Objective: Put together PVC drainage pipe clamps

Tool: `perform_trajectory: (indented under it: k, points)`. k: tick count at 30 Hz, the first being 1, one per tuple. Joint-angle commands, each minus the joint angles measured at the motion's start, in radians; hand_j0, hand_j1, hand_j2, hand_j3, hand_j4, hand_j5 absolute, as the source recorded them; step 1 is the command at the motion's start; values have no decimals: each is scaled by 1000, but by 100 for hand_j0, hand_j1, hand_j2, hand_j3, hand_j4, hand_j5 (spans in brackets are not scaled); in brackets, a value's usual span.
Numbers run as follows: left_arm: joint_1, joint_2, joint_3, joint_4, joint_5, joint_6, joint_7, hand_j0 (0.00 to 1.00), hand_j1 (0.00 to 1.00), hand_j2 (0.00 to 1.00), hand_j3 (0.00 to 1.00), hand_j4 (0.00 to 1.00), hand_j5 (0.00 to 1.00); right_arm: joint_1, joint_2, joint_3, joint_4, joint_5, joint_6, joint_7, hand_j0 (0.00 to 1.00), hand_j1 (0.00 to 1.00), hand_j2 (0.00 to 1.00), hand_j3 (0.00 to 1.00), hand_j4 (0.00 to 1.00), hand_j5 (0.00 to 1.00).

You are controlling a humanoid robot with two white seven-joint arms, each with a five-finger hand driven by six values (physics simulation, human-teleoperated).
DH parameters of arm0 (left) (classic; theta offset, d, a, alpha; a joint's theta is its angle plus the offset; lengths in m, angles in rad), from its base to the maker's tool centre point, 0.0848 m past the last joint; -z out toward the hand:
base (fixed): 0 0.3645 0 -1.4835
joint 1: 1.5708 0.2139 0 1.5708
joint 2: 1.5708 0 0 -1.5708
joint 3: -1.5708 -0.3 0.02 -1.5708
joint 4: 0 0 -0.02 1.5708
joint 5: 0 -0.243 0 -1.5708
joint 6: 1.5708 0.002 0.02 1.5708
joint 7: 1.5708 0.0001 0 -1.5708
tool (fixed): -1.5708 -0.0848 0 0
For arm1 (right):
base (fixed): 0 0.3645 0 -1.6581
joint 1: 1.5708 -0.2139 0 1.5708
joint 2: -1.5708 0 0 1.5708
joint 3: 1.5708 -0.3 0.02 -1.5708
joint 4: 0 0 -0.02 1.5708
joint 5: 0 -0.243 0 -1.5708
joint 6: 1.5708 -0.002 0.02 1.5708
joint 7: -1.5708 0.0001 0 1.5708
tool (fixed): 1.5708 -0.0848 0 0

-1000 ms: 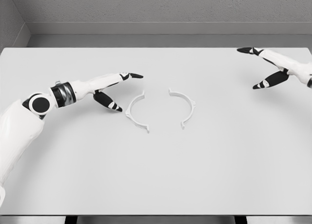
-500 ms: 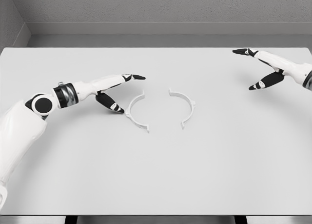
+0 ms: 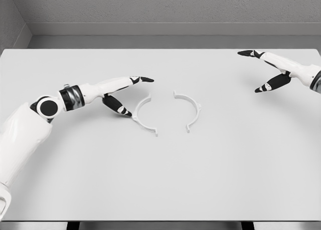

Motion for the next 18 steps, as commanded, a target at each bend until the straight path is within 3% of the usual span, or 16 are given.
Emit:
perform_trajectory:
  k: [1,18]
  points:
    - [0,-5,1,-1,9,2,1,100,100,100,100,100,100,0,0,-1,-1,-8,3,0,100,100,100,100,100,100]
    - [-11,-48,-16,-1,7,2,1,100,100,100,100,100,100,0,0,-1,-1,-8,3,0,100,100,100,100,100,100]
